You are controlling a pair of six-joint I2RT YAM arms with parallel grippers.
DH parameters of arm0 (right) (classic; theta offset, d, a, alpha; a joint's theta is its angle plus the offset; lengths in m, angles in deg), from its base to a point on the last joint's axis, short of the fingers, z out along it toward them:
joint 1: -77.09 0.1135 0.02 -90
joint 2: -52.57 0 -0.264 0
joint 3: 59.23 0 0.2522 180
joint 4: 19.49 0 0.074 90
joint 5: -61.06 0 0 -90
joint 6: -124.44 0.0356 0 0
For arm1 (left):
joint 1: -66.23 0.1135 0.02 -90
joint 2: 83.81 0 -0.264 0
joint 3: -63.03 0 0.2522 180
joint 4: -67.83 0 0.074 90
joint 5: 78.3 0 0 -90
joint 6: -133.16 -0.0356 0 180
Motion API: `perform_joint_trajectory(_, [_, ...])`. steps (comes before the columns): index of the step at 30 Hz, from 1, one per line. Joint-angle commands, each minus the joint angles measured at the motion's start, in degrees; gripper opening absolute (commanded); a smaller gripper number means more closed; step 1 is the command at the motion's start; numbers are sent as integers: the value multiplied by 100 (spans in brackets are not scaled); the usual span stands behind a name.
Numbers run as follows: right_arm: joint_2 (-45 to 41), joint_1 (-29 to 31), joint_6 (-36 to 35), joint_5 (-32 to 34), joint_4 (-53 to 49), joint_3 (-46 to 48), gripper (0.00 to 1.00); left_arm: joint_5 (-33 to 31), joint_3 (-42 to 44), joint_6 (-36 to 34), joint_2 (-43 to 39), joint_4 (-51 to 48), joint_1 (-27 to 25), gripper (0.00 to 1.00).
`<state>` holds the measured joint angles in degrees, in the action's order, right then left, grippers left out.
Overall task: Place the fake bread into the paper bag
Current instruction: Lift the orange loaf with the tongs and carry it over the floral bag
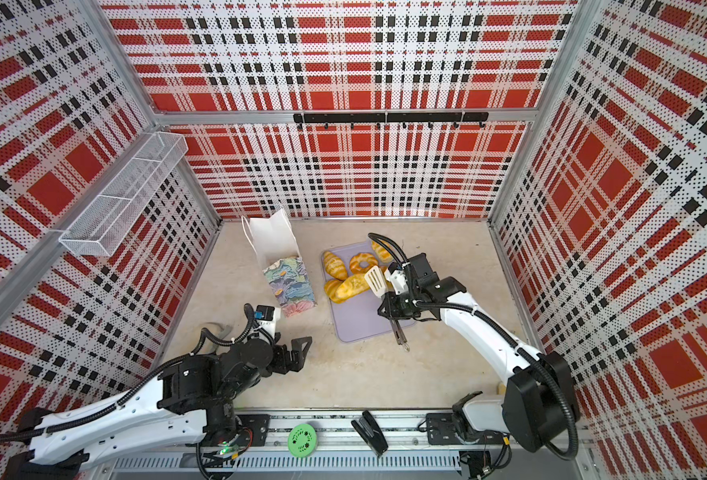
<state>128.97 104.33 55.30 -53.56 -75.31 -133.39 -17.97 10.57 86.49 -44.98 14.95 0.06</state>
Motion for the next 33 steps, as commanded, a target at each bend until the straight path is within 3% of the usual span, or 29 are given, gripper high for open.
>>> perform_joint_trajectory(1, [-248,107,-30,67,111,-415,19,49,-299,-363,29,-42,95,99])
perform_joint_trajectory(21, [-59,803,-69,734,-335,-2252,21,354,-1023,-1050,-138,-559,880,99])
perform_joint_trajectory(33, [683,1919,-582,2483,-522,-3880,22,486,-1347,-1239,-452,-1104,1601,99])
